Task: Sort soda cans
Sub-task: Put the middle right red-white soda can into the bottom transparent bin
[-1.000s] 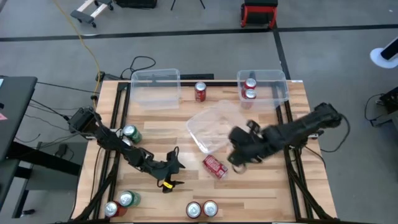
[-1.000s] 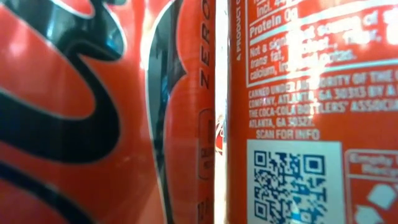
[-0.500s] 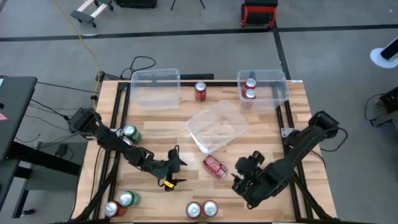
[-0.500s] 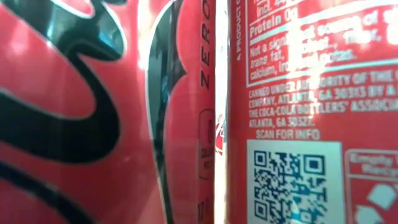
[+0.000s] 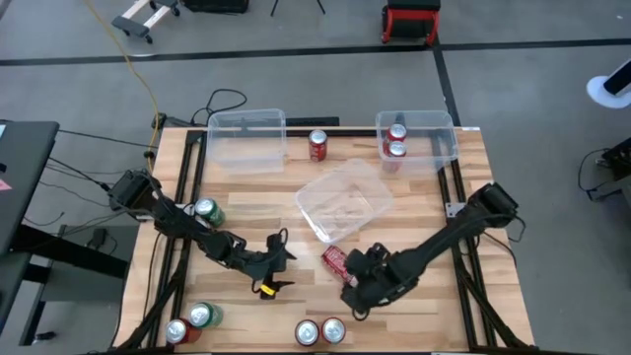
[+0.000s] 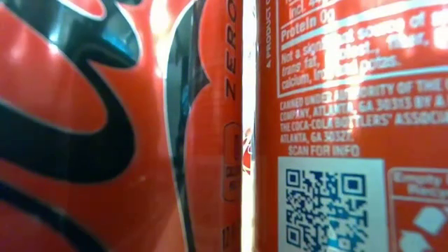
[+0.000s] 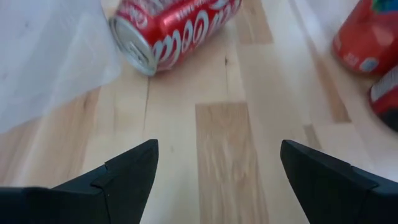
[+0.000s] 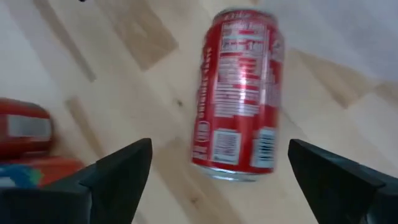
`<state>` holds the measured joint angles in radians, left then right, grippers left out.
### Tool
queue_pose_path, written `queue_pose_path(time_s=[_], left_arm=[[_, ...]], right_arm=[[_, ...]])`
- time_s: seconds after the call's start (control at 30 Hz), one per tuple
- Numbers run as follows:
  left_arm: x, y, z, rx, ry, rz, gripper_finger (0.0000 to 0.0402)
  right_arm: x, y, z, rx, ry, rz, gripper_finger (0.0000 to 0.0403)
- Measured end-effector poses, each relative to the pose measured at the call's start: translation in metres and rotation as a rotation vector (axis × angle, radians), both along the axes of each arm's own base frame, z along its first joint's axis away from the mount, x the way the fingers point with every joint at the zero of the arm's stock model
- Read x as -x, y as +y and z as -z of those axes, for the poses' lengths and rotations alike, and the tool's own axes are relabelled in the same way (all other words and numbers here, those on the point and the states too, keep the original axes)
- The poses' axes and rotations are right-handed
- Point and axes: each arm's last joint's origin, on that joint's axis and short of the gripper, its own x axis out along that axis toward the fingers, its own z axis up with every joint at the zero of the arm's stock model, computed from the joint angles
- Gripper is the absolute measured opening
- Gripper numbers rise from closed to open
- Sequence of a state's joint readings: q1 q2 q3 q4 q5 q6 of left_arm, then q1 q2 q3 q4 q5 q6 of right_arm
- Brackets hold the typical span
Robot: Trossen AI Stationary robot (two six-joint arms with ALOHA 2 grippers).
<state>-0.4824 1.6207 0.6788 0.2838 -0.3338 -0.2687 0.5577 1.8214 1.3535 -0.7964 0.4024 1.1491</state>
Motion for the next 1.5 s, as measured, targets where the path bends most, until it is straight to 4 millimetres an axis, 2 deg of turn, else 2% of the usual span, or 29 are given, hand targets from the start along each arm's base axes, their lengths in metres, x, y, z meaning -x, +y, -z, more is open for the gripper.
queue_pose_path(time_s=[0.17, 0.3, 0.57, 0.77, 1.1, 1.37, 1.5], left_arm=[[0.001, 0.001, 0.002, -0.014, 0.025, 0.008, 0.0334], [0.001, 0.001, 0.002, -0.037, 0.024, 0.026, 0.0334], [0.002, 0.001, 0.003, -0.052, 0.032, 0.034, 0.0334], [0.000, 0.004, 0.003, -0.059, 0.034, 0.026, 0.0334], [-0.002, 0.008, 0.002, -0.051, 0.028, 0.009, 0.0334], [-0.002, 0.008, 0.002, -0.040, 0.028, 0.001, 0.0334], [-0.002, 0.008, 0.002, -0.027, 0.029, -0.009, 0.0334]], right_arm=[[-0.008, -0.019, 0.001, -0.015, 0.051, 0.018, 0.0399], [-0.012, -0.025, 0.003, -0.042, 0.048, 0.026, 0.0399], [-0.004, -0.031, 0.042, -0.158, 0.064, 0.045, 0.0400], [-0.004, -0.032, 0.056, -0.201, 0.005, -0.001, 0.0398], [-0.007, -0.037, 0.056, -0.126, 0.002, -0.137, 0.0364], [-0.007, -0.037, 0.056, -0.119, 0.005, -0.147, 0.0294], [-0.007, -0.037, 0.055, -0.119, 0.005, -0.146, 0.0289]])
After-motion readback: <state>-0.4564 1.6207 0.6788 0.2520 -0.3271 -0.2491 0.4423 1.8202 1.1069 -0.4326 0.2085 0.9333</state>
